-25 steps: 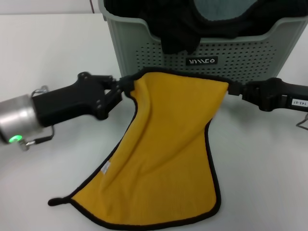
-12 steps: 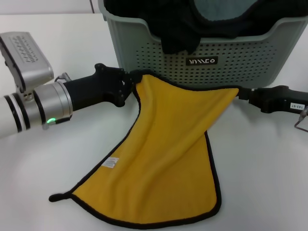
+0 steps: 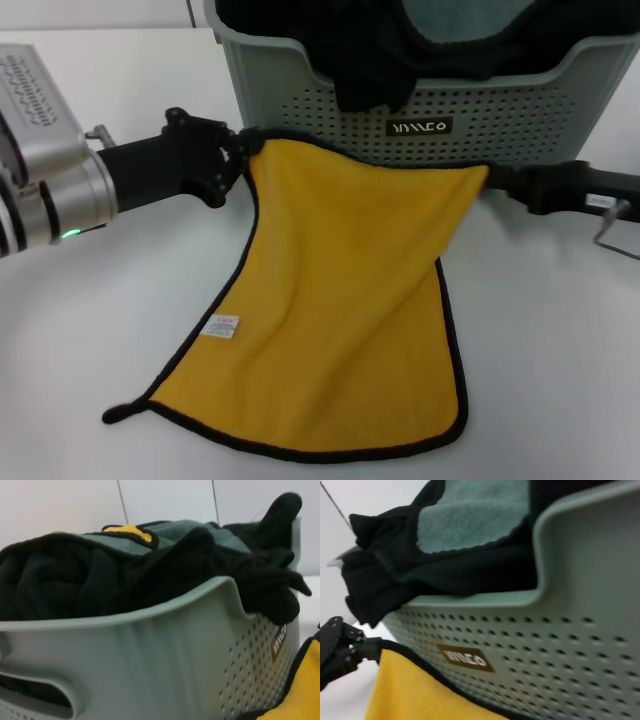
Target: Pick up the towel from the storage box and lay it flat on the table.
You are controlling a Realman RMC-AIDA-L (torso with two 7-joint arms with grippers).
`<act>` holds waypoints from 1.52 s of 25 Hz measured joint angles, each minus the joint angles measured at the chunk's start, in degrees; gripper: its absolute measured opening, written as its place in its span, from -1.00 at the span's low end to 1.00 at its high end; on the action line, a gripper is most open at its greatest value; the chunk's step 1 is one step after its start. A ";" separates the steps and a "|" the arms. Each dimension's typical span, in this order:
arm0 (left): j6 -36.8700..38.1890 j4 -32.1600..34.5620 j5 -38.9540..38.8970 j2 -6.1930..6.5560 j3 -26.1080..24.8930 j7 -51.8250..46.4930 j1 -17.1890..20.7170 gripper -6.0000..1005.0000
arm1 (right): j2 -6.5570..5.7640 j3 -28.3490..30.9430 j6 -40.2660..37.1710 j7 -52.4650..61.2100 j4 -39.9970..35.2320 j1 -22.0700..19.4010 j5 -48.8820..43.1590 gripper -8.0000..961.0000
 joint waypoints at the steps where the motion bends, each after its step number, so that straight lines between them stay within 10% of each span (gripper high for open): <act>1: -0.13 0.52 -0.02 -0.01 0.07 0.56 0.50 -0.95 | 0.03 -0.43 -0.12 0.06 0.47 0.81 0.12 -0.79; 27: -14.09 2.61 -7.72 -0.13 10.96 8.84 6.77 -0.92 | 0.14 -8.16 -6.54 3.10 6.13 6.47 3.29 -0.78; 38: -12.71 3.51 -19.58 0.08 14.73 8.66 12.45 -0.37 | -0.01 -7.71 -2.36 3.14 2.41 -1.47 5.73 -0.48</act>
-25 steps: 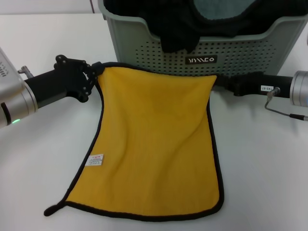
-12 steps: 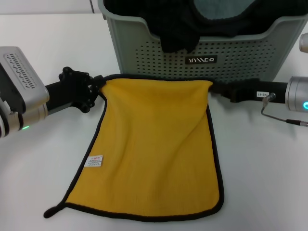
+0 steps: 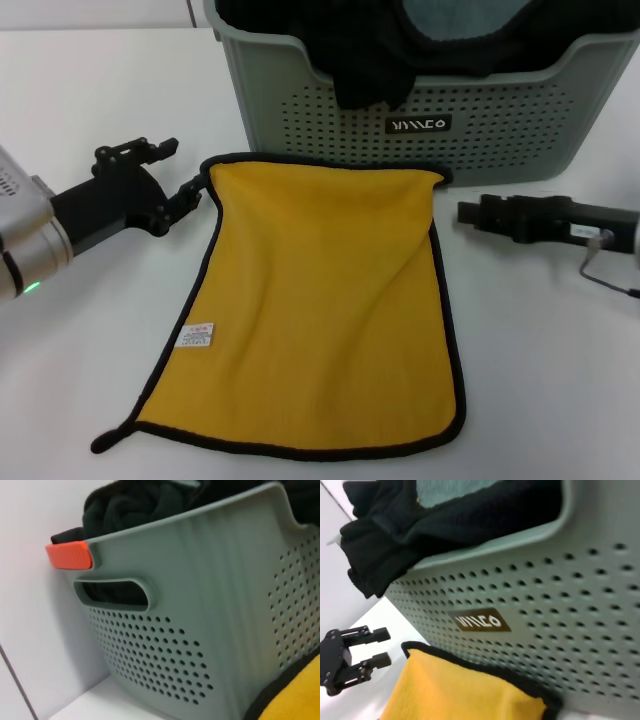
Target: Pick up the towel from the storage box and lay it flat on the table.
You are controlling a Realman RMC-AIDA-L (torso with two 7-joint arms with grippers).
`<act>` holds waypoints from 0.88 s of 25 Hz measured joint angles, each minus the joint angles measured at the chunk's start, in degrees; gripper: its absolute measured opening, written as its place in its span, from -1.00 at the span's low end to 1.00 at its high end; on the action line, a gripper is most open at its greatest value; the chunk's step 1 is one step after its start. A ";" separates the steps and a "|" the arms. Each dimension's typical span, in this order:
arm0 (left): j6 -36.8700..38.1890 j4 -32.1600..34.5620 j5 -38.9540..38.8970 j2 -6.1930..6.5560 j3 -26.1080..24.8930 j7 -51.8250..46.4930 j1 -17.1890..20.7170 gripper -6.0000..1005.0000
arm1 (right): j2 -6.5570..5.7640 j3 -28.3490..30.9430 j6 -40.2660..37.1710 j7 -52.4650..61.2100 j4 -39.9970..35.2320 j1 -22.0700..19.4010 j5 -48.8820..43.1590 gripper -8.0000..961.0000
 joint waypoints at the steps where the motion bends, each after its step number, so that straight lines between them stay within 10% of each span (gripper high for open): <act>1: 0.61 0.02 -0.39 0.00 0.03 -0.29 0.36 -0.28 | -0.03 0.00 0.68 -0.16 -1.42 -1.49 0.47 -0.44; 12: 35.85 0.31 -0.42 2.23 -0.09 -15.35 2.72 0.26 | -1.69 1.00 36.58 -18.42 -11.95 -10.46 5.25 0.49; 22: 54.64 0.42 5.80 1.42 0.39 -17.38 0.74 0.35 | -1.69 -11.55 40.58 -22.88 -24.40 -11.14 5.12 0.48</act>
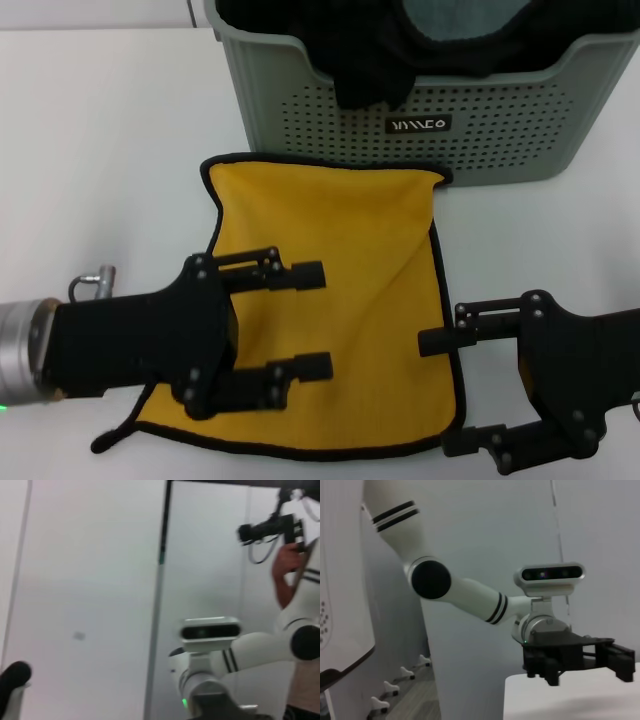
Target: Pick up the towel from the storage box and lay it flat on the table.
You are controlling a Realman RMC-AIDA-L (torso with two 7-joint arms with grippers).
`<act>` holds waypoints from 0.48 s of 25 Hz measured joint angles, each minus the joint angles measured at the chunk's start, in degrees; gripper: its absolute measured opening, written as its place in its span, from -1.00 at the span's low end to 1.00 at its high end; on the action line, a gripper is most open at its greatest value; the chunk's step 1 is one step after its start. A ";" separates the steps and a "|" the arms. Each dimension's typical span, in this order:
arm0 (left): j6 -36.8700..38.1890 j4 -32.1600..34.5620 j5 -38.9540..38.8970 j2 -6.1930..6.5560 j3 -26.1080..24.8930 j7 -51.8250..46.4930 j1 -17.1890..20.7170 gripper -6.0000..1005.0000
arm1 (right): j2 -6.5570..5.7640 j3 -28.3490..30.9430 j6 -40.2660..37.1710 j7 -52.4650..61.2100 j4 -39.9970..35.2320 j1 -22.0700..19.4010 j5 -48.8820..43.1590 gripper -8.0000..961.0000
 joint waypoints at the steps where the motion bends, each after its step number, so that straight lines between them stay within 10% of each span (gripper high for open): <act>1: 0.54 -0.01 0.00 -0.02 0.06 0.11 0.02 0.34 | 0.04 -0.07 -0.05 -0.07 -0.24 -0.08 0.00 0.48; 12: 1.35 -0.38 -0.38 -0.49 -0.24 0.24 0.84 0.34 | 0.26 0.20 -0.45 -1.58 -0.22 0.00 0.08 0.48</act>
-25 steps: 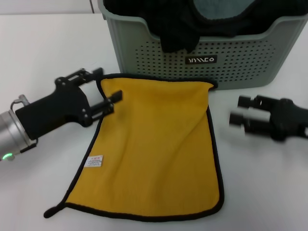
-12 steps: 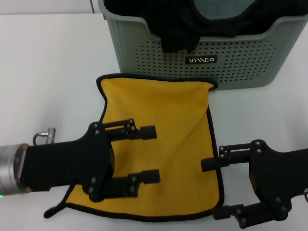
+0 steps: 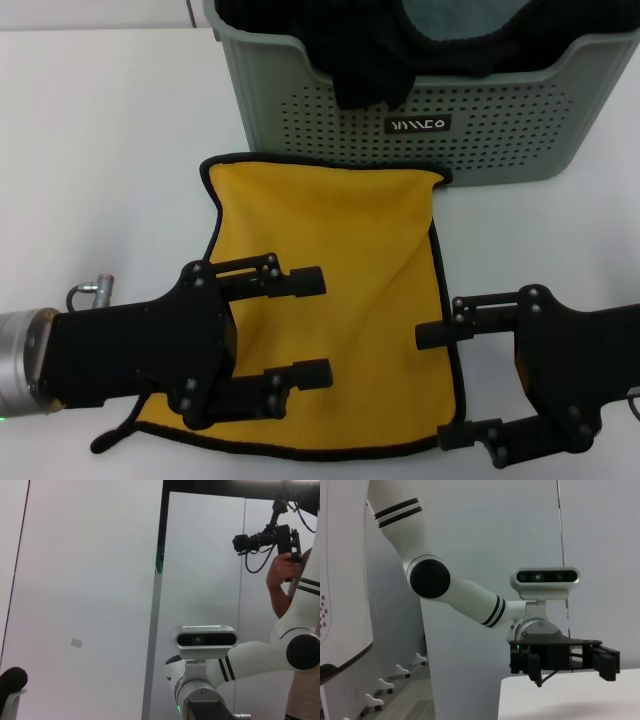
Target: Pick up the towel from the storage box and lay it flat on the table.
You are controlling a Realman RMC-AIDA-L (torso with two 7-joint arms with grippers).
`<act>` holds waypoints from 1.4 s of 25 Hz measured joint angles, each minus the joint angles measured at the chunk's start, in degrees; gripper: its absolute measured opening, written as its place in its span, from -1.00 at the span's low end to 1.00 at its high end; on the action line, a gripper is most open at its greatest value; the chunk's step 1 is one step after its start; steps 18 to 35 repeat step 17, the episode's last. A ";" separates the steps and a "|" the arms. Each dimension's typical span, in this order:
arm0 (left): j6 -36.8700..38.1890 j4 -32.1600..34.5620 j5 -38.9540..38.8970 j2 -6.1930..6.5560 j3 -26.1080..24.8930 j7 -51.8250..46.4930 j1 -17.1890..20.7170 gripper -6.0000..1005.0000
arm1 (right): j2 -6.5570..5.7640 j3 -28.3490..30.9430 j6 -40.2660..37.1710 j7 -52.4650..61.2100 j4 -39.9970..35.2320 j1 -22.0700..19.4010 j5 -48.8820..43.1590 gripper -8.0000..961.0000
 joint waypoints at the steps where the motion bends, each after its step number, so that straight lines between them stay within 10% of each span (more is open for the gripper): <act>1: 0.00 0.01 0.00 0.00 -0.03 0.00 -0.02 0.34 | 0.00 0.05 -0.11 -0.05 -0.06 -0.02 0.06 0.48; 16: 0.00 -1.06 0.22 2.35 -4.19 1.31 0.86 0.34 | 0.57 1.71 -2.16 -3.81 2.46 2.96 -0.07 0.48; 35: 0.00 -1.06 0.22 2.35 -4.19 1.31 0.86 0.34 | 0.58 1.72 -2.19 -3.91 2.88 3.38 -0.07 0.48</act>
